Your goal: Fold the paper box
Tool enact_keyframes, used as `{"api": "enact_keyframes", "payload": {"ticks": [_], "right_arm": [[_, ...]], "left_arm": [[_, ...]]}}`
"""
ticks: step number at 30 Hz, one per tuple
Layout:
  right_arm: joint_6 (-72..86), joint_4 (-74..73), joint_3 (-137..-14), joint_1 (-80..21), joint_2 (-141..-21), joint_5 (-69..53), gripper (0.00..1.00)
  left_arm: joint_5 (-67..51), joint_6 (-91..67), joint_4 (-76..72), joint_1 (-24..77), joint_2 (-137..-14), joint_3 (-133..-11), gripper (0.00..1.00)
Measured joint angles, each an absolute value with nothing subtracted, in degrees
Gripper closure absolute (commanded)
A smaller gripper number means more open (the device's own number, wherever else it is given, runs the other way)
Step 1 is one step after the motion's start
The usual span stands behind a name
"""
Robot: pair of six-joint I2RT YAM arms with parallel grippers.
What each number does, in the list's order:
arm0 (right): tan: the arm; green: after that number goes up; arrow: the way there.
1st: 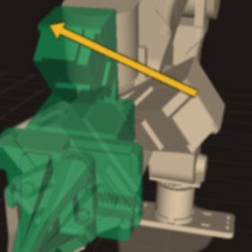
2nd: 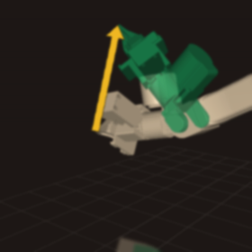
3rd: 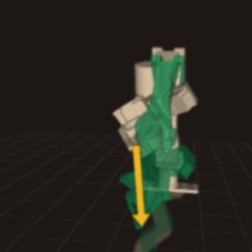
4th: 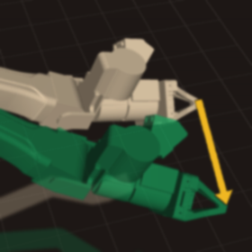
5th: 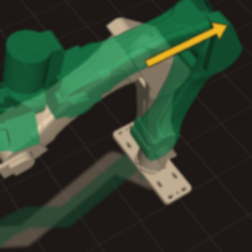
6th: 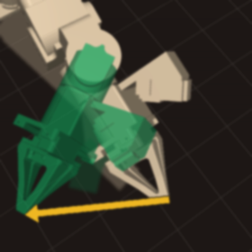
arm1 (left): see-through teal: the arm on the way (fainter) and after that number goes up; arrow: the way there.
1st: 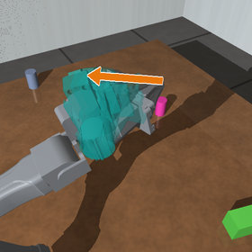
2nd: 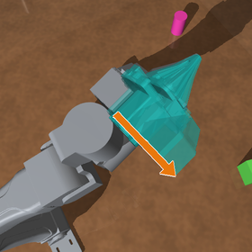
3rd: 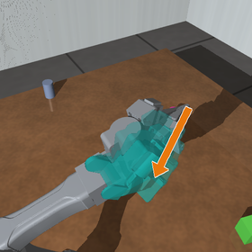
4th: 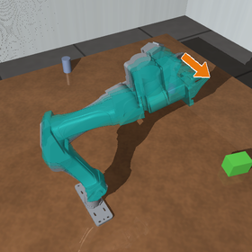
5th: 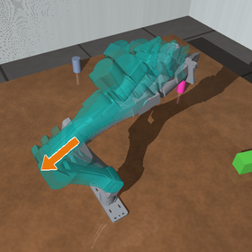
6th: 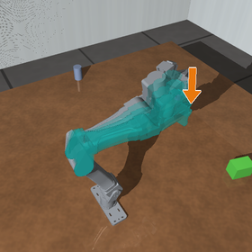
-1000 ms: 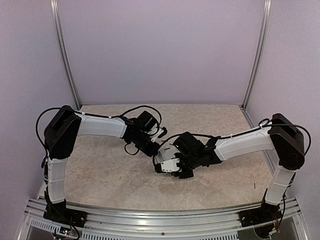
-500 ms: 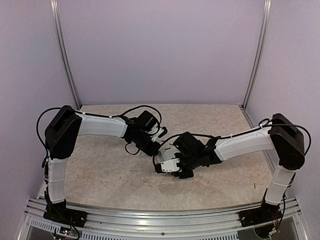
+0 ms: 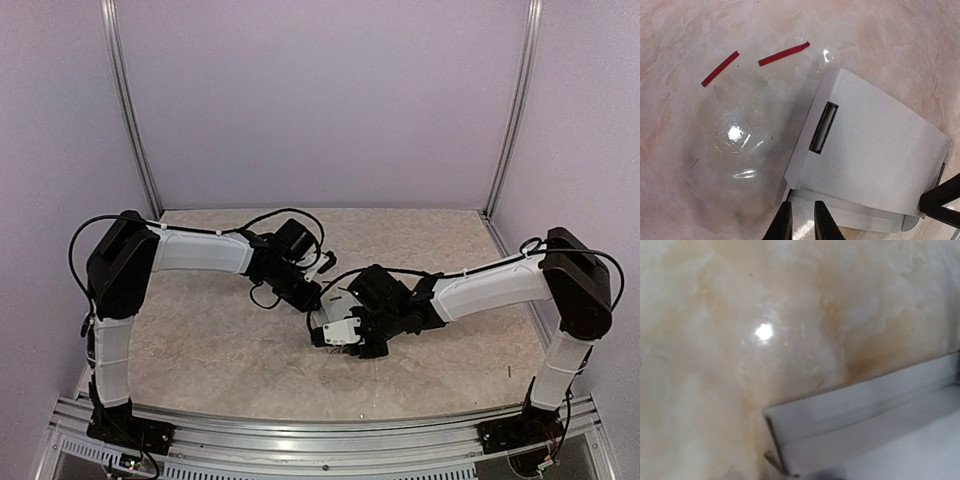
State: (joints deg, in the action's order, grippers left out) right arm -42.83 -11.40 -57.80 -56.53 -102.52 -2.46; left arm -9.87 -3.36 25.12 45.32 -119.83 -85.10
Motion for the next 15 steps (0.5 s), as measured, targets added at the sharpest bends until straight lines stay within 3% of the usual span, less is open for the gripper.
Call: {"api": "enact_keyframes", "payload": {"ticks": [5, 15], "right_arm": [[-42.3, -13.9, -57.1, -56.5, -100.9, -2.3, 0.57], [-40.3, -19.5, -56.0, -53.5, -95.0, -4.6, 0.55]], "left_arm": [[-9.5, -3.8, 26.0, 46.8, -115.2, -84.2, 0.73], [-7.3, -10.2, 23.3, 47.3, -101.4, -71.5, 0.73]]}}
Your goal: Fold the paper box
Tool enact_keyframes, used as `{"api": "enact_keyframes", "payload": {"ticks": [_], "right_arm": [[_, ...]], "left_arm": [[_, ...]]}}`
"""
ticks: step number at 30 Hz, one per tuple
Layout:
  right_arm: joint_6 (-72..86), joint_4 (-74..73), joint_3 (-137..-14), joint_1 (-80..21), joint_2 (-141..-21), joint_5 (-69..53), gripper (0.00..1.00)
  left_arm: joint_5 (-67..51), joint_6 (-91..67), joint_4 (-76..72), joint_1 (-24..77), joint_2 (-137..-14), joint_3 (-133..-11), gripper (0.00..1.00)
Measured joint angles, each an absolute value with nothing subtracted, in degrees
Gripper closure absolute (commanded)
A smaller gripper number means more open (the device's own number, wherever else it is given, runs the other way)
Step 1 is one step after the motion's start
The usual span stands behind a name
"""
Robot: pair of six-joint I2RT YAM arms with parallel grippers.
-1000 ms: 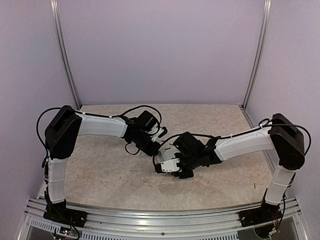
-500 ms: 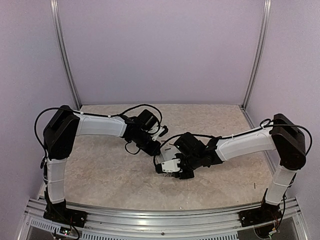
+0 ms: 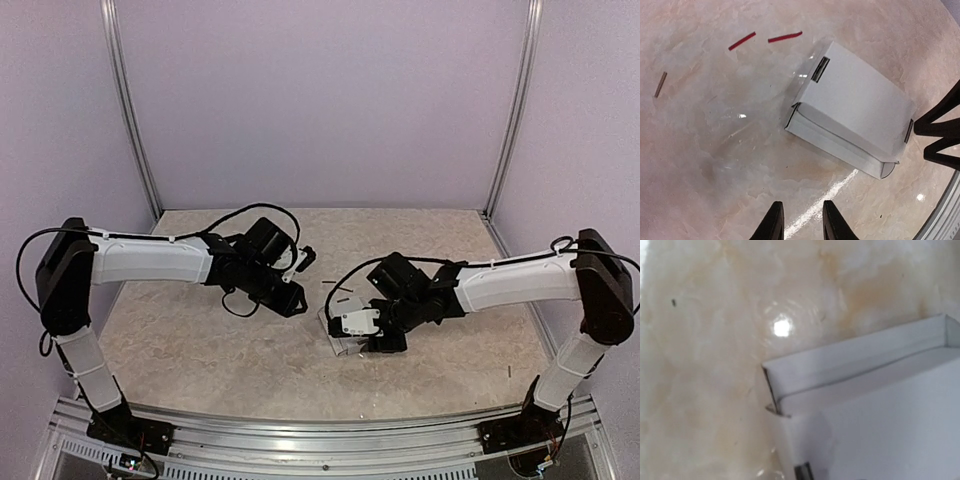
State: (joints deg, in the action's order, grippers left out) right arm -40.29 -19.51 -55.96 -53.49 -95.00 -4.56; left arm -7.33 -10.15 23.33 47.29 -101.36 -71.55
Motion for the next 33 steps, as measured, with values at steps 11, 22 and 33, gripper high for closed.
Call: {"api": "enact_keyframes", "payload": {"ticks": [11, 22, 33], "right_arm": [[-37.0, -22.5, -57.5, -41.6, -93.2, -13.0, 0.53], [-33.4, -21.6, -58.5, -36.1, -96.6, -13.2, 0.54], [-32.9, -22.0, -61.4, -35.9, -101.0, -14.8, 0.55]], "left_arm": [[-9.4, -20.5, 21.0, 46.5, -109.0, -66.3, 0.76], [-13.3, -22.8, 15.4, 46.7, -111.1, -66.5, 0.79], [-15.5, -22.1, 13.2, 48.4, -114.6, -70.0, 0.81]]}}
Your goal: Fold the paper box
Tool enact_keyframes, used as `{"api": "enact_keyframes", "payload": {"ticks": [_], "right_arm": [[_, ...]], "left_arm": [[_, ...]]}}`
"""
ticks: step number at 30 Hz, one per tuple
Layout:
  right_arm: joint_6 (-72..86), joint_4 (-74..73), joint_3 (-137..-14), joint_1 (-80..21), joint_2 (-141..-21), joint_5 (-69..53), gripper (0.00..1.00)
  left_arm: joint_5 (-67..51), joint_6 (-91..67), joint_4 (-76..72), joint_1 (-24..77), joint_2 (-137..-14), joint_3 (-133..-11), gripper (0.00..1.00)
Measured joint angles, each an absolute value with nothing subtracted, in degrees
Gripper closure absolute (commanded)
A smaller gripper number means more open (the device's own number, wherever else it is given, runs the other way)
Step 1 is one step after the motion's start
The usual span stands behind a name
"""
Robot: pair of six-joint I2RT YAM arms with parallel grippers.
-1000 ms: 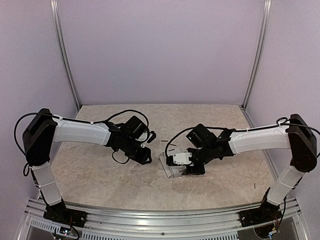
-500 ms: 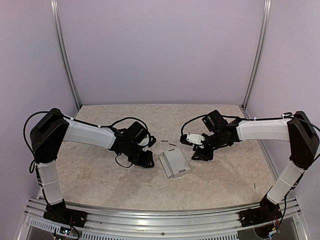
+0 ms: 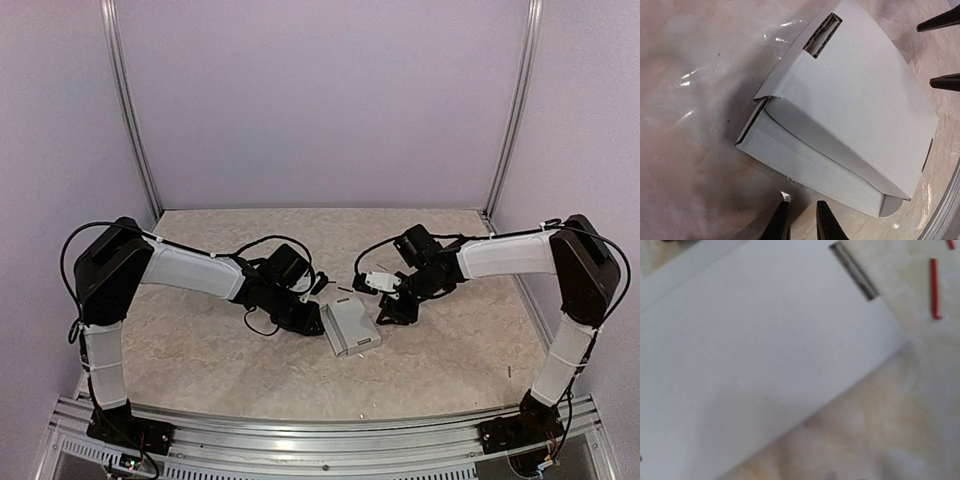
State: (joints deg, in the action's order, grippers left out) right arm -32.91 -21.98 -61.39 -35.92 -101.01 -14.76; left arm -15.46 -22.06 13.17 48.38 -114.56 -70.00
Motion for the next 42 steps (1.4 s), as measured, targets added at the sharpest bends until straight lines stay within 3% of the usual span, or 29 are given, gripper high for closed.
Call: {"api": "enact_keyframes", "payload": {"ticks": [13, 19, 25, 29, 42], "right_arm": [[-33.5, -25.1, -62.8, -36.4, -105.0, -18.5, 0.57], [-33.5, -26.2, -62.9, -36.6, -105.1, -18.5, 0.56], [-33.4, -27.8, -63.0, -35.7, -105.1, -19.8, 0.54], [-33.4, -29.8, -64.6, -35.0, -105.1, -22.1, 0.55], [-30.9, -29.3, -68.5, -35.2, -104.6, -26.0, 0.62]], "left_arm": [[-18.7, -21.2, 11.7, 48.7, -116.5, -71.9, 0.76], [-21.9, -24.3, 9.5, 47.5, -116.2, -70.6, 0.63], [-25.5, -36.2, -1.2, 44.0, -110.2, -58.8, 0.53], [-28.2, -46.8, -10.8, 42.5, -107.5, -51.4, 0.51], [-29.2, -57.7, -18.1, 43.8, -110.3, -51.3, 0.51]]}}
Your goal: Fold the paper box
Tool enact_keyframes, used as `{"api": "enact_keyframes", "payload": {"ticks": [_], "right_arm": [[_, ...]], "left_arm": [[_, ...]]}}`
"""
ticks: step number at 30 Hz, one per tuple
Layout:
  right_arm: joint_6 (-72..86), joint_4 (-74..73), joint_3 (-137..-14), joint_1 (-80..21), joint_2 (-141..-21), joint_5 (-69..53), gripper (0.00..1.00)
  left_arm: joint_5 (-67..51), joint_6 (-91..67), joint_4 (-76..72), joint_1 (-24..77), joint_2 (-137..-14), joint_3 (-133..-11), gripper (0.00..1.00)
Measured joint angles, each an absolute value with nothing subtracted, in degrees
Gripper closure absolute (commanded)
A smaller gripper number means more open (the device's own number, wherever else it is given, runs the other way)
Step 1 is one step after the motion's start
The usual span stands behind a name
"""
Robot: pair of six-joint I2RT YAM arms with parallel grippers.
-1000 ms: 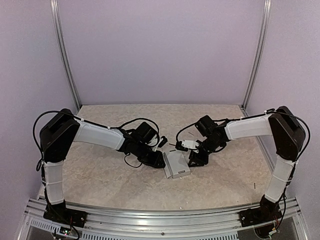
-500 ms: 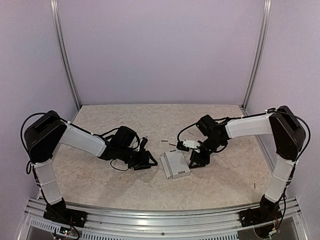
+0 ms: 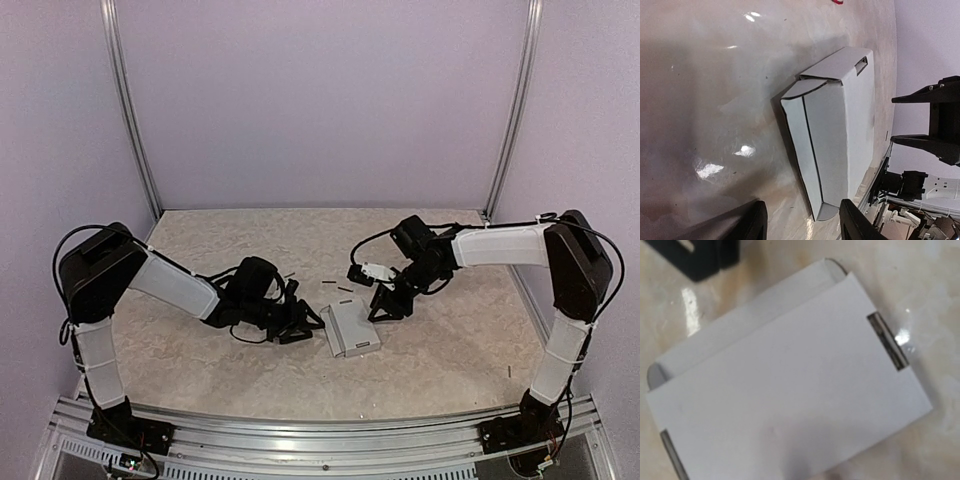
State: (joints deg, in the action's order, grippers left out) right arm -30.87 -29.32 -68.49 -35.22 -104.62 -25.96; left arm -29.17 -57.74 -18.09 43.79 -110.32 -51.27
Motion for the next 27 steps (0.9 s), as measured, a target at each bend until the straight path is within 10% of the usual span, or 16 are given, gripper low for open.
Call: {"api": "enact_keyframes", "payload": {"ticks": [27], "right_arm": [[-26.7, -27.4, -67.5, -38.3, -107.9, -26.8, 0.65]], "left_arm": [[-30.5, -55.0, -14.8, 44.4, -115.4, -59.0, 0.57]]}}
